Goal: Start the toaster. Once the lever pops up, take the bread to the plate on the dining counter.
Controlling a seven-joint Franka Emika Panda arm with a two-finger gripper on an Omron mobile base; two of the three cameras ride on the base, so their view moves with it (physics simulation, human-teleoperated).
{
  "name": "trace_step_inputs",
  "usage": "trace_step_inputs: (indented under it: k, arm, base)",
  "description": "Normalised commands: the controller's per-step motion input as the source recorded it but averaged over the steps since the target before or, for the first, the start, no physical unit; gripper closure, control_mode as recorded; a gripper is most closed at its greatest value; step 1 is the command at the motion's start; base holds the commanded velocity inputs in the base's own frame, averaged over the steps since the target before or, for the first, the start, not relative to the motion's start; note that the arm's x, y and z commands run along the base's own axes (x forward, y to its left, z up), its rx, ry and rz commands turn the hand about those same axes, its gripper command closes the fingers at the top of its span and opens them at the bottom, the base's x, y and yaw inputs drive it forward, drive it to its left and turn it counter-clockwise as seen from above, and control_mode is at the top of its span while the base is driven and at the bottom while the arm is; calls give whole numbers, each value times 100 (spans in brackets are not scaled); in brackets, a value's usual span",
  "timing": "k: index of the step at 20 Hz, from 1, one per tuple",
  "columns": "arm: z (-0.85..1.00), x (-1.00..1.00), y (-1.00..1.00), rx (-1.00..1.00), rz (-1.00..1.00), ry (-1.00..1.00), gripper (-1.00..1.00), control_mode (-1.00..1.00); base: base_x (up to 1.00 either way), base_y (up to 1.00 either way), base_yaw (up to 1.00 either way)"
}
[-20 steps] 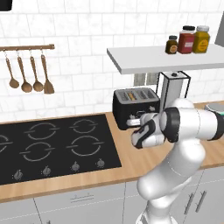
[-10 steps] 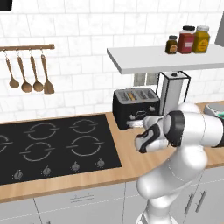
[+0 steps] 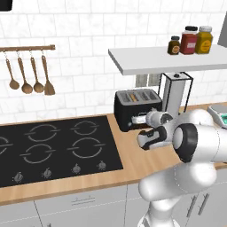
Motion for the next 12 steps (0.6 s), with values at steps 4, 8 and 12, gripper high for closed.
trace_step_inputs:
  k: [4, 8, 12]
  arm:
    - [40, 0, 0, 0, 0, 0, -100, -100]
    - [40, 0, 0, 0, 0, 0, -100, -100]
    - [31, 0, 0, 0, 0, 0, -100, -100]
  base:
    - [0, 0, 0]
    - [0, 0, 0]
    - [0, 0, 0]
